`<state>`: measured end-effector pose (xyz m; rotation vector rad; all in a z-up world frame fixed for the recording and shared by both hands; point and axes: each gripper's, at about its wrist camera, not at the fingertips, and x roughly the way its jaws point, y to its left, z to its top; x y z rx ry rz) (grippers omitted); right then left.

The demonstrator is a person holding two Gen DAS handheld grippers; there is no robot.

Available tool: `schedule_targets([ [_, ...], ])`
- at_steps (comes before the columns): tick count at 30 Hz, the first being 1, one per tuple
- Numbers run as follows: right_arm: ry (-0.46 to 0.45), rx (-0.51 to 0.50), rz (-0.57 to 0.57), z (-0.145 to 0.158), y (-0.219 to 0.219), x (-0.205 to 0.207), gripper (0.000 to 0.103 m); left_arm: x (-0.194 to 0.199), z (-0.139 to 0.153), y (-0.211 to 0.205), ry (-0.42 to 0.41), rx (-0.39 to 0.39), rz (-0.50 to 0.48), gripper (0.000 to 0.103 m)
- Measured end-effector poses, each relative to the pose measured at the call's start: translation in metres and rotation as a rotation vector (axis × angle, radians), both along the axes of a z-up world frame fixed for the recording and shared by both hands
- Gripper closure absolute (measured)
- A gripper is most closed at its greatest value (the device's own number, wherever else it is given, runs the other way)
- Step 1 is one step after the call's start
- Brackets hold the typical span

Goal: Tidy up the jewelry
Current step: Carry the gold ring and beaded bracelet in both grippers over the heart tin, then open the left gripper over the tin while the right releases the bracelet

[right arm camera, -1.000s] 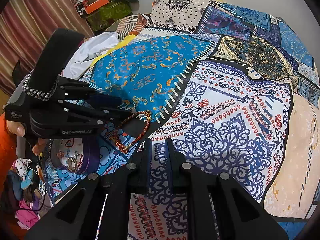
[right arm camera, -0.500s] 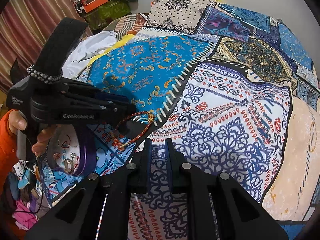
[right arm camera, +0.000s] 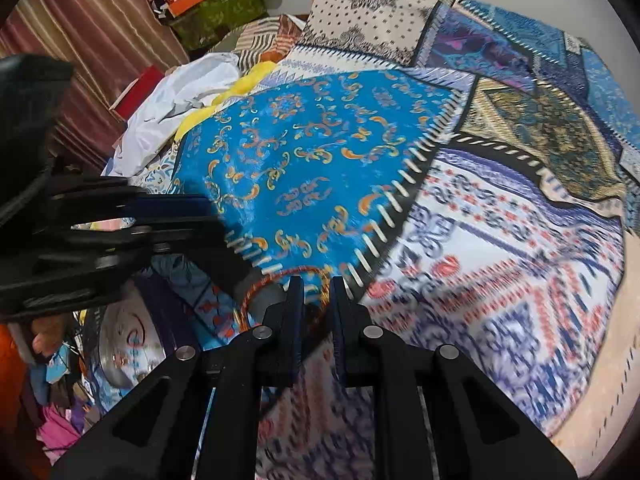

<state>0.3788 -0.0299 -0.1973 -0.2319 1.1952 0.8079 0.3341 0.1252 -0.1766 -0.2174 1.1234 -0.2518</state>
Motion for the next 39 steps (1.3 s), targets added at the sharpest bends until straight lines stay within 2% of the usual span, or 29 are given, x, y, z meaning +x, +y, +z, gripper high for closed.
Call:
schedule_targets([
  [5,0.035,-0.066,0.012,-0.023,0.013,0.007,0.092,-0.016,0.011,0.019,-0.028,-0.038,0.027,0.079],
  [9,0.044,-0.030,0.016,-0.024,0.011,0.006,0.091,-0.026,0.011,0.025,-0.039,-0.038,0.034,0.080],
  [11,0.076,0.007,-0.016,-0.026,0.007,0.010,0.096,-0.027,0.009,0.024,-0.034,-0.031,0.032,0.080],
  [15,0.093,0.050,-0.050,-0.026,0.000,0.012,0.097,-0.033,0.008,0.022,-0.036,-0.008,0.032,0.079],
  [20,0.026,0.066,-0.058,-0.006,-0.005,0.002,0.097,-0.044,0.015,0.022,-0.046,-0.001,0.040,0.079],
  [26,-0.087,0.096,-0.027,0.045,-0.006,-0.027,0.097,-0.063,0.032,0.014,-0.077,0.022,0.039,0.080],
  [31,-0.168,0.097,0.011,0.072,0.002,-0.052,0.097,-0.084,0.051,0.010,-0.110,0.038,0.036,0.080],
  [34,-0.185,0.104,0.038,0.080,0.006,-0.068,0.097,-0.098,0.062,0.009,-0.128,0.045,0.038,0.079],
  [39,-0.184,0.109,0.077,0.075,0.019,-0.088,0.097,-0.119,0.070,0.010,-0.140,0.054,0.039,0.079],
])
